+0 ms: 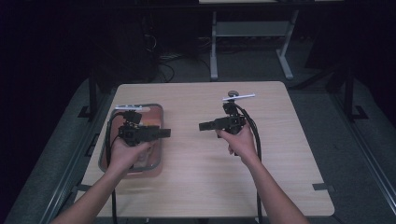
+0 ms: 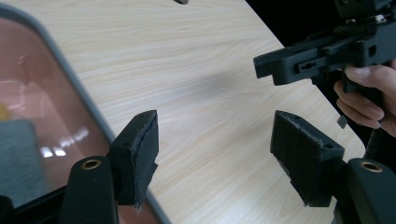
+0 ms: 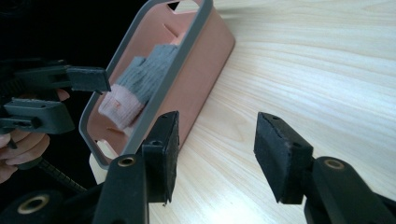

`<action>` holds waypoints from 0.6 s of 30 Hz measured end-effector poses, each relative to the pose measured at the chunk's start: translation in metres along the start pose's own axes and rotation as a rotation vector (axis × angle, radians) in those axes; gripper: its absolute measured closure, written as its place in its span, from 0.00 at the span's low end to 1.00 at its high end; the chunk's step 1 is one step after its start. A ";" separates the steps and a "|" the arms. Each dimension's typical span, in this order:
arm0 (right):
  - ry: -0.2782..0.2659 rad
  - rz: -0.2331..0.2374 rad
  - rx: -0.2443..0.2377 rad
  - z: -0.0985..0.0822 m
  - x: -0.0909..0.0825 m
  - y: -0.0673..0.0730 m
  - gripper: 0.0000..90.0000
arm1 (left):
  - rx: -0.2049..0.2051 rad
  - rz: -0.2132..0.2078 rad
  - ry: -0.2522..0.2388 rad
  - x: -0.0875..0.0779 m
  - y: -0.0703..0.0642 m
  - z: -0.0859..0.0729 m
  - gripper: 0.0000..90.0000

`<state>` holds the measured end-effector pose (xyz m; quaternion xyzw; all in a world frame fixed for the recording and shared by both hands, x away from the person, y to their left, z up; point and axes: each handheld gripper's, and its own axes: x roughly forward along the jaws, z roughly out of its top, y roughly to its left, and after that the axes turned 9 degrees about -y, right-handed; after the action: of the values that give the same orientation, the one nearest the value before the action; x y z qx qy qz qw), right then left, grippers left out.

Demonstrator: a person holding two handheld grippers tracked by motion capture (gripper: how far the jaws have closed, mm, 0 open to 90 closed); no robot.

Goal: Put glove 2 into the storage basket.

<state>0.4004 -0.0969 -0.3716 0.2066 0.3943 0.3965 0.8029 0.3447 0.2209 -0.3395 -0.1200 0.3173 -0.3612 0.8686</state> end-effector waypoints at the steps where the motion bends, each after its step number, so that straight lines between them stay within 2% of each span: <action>1: -0.003 -0.004 0.003 -0.001 -0.003 -0.003 0.54 | 0.004 -0.008 0.007 0.003 -0.002 0.000 0.36; 10: -0.017 -0.026 0.022 -0.009 -0.015 -0.016 0.51 | 0.022 -0.025 0.019 0.014 -0.008 -0.002 0.35; 18: -0.036 -0.029 0.042 -0.009 -0.027 -0.024 0.49 | 0.039 -0.051 0.017 0.023 -0.018 -0.004 0.32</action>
<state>0.3947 -0.1324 -0.3798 0.2247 0.3910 0.3728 0.8110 0.3447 0.1919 -0.3457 -0.1081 0.3146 -0.3905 0.8584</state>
